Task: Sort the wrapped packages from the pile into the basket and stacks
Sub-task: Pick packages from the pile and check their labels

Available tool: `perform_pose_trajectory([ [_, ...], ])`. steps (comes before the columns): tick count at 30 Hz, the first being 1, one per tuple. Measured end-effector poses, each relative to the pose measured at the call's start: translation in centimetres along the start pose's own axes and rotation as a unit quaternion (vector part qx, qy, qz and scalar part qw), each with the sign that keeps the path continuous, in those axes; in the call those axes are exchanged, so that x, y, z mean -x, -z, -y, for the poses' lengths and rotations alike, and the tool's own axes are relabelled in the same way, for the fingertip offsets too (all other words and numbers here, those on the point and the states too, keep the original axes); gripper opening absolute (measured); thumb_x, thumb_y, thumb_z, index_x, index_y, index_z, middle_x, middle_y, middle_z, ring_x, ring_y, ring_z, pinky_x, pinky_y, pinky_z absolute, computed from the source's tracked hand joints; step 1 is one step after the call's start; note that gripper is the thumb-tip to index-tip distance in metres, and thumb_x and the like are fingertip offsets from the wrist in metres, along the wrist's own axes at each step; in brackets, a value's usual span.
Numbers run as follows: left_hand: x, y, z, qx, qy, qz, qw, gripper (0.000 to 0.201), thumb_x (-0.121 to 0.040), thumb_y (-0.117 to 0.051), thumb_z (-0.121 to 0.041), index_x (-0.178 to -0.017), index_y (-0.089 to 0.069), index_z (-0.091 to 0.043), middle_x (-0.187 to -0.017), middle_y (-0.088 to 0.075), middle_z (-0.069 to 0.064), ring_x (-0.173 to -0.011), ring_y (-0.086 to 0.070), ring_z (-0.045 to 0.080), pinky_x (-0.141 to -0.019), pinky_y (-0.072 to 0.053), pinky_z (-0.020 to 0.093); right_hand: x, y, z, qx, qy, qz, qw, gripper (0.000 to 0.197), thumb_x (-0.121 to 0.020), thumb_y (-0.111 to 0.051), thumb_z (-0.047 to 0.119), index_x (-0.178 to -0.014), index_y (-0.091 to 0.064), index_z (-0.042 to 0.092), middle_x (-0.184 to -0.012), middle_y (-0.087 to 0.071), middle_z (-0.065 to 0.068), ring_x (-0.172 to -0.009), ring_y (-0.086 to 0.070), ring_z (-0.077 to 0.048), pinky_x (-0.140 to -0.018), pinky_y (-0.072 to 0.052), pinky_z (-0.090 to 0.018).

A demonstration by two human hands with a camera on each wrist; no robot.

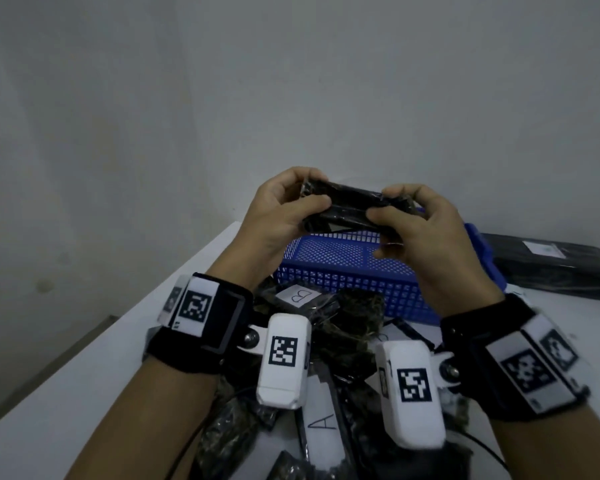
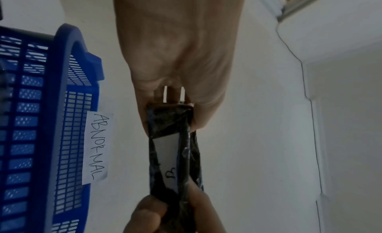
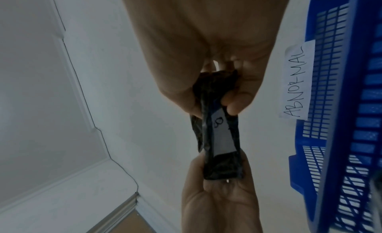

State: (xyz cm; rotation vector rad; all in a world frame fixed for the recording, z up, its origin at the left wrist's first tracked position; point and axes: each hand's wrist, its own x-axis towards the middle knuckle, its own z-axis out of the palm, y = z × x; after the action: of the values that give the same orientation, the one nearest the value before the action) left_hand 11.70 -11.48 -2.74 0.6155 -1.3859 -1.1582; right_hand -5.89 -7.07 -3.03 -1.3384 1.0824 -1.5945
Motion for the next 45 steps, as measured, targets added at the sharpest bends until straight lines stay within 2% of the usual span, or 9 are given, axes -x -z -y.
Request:
perform_pose_trajectory([
  [7, -0.2, -0.1, 0.3, -0.003, -0.018, -0.006, 1.000, 0.027, -0.087, -0.061, 0.012, -0.094, -0.063, -0.013, -0.094, -0.064, 0.002, -0.082, -0.066, 0.013, -0.070, -0.057, 0.026, -2.4, 1.3, 0.3, -0.009, -0.064, 0.080, 0.995, 0.027, -0.090, -0.070, 0.008, -0.113, -0.059, 0.016, -0.102, -0.065, -0.007, -0.070, -0.063, -0.016, -0.060, -0.057, -0.028],
  [12, -0.8, 0.8, 0.5, 0.020, -0.028, -0.005, 0.999, 0.024, -0.069, -0.070, -0.002, -0.091, -0.064, -0.012, -0.087, -0.071, -0.006, -0.084, -0.067, 0.011, -0.074, -0.058, 0.027, -3.4, 1.1, 0.1, -0.012, -0.086, 0.151, 0.985, 0.054, -0.073, -0.071, 0.042, -0.119, -0.063, 0.014, -0.102, -0.067, 0.002, -0.087, -0.067, -0.011, -0.060, -0.055, -0.030],
  [16, -1.0, 1.4, 0.6, 0.029, -0.029, 0.016, 0.999, 0.024, -0.068, -0.074, 0.003, -0.085, -0.069, -0.014, -0.098, -0.073, -0.002, -0.092, -0.069, 0.013, -0.074, -0.058, 0.026, -3.3, 0.5, -0.5, -0.051, -0.093, 0.112, 0.988, 0.027, -0.084, -0.071, 0.029, -0.107, -0.064, 0.016, -0.103, -0.068, -0.002, -0.089, -0.068, -0.013, -0.057, -0.055, -0.027],
  [21, -1.3, 2.2, 1.3, -0.029, -0.025, 0.033, 0.999, 0.027, -0.073, -0.070, 0.011, -0.082, -0.067, -0.014, -0.123, -0.068, 0.002, -0.114, -0.065, 0.022, -0.092, -0.057, 0.038, -3.1, 0.1, -0.4, -0.029, -0.068, 0.066, 0.995, 0.005, -0.094, -0.067, 0.021, -0.096, -0.063, 0.018, -0.096, -0.070, -0.001, -0.077, -0.070, -0.010, -0.056, -0.054, -0.025],
  [27, -0.2, 1.0, -0.5, 0.003, -0.072, 0.049, 0.996, 0.013, -0.085, -0.056, 0.000, -0.091, -0.059, -0.010, -0.128, -0.063, 0.005, -0.109, -0.064, 0.015, -0.091, -0.054, 0.035, -2.5, 0.1, -0.8, -0.105, -0.092, 0.032, 0.990, 0.032, -0.092, -0.068, 0.014, -0.121, -0.063, 0.002, -0.101, -0.073, -0.009, -0.088, -0.068, -0.014, -0.064, -0.057, -0.024],
  [31, -0.2, -0.1, -1.0, 0.026, -0.055, 0.021, 0.998, 0.017, -0.098, -0.054, -0.009, -0.115, -0.052, -0.012, -0.123, -0.062, 0.005, -0.106, -0.062, 0.015, -0.089, -0.055, 0.036, -2.4, 0.6, -0.3, -0.078, -0.065, 0.031, 0.994, 0.017, -0.090, -0.069, 0.013, -0.106, -0.072, 0.010, -0.086, -0.073, 0.000, -0.078, -0.068, -0.010, -0.057, -0.054, -0.023],
  [36, 0.0, -0.5, -1.0, -0.093, 0.022, 0.025, 0.995, 0.011, -0.098, -0.055, -0.006, -0.107, -0.056, -0.013, -0.099, -0.061, 0.004, -0.085, -0.067, 0.015, -0.067, -0.060, 0.032, -2.4, 1.4, 0.1, -0.021, -0.002, 0.015, 1.000, 0.020, -0.087, -0.073, 0.007, -0.105, -0.067, 0.010, -0.093, -0.074, -0.002, -0.076, -0.072, -0.010, -0.057, -0.055, -0.023],
  [41, 0.1, 0.0, -0.7, -0.099, -0.036, 0.042, 0.994, 0.028, -0.076, -0.061, 0.003, -0.098, -0.057, -0.015, -0.116, -0.060, 0.010, -0.093, -0.066, 0.018, -0.077, -0.058, 0.031, -1.9, 1.8, 0.2, -0.024, -0.054, 0.074, 0.995, 0.026, -0.091, -0.070, 0.035, -0.110, -0.064, 0.018, -0.110, -0.072, 0.000, -0.101, -0.071, -0.014, -0.070, -0.062, -0.035],
  [45, 0.2, -0.2, -0.6, -0.116, -0.046, 0.082, 0.989, 0.027, -0.077, -0.061, 0.002, -0.096, -0.056, -0.015, -0.120, -0.062, 0.010, -0.105, -0.062, 0.025, -0.086, -0.055, 0.038, -2.0, 2.0, -0.5, -0.022, -0.062, 0.045, 0.997, 0.015, -0.089, -0.074, 0.020, -0.097, -0.063, 0.014, -0.119, -0.068, -0.014, -0.098, -0.072, -0.021, -0.066, -0.060, -0.032],
])
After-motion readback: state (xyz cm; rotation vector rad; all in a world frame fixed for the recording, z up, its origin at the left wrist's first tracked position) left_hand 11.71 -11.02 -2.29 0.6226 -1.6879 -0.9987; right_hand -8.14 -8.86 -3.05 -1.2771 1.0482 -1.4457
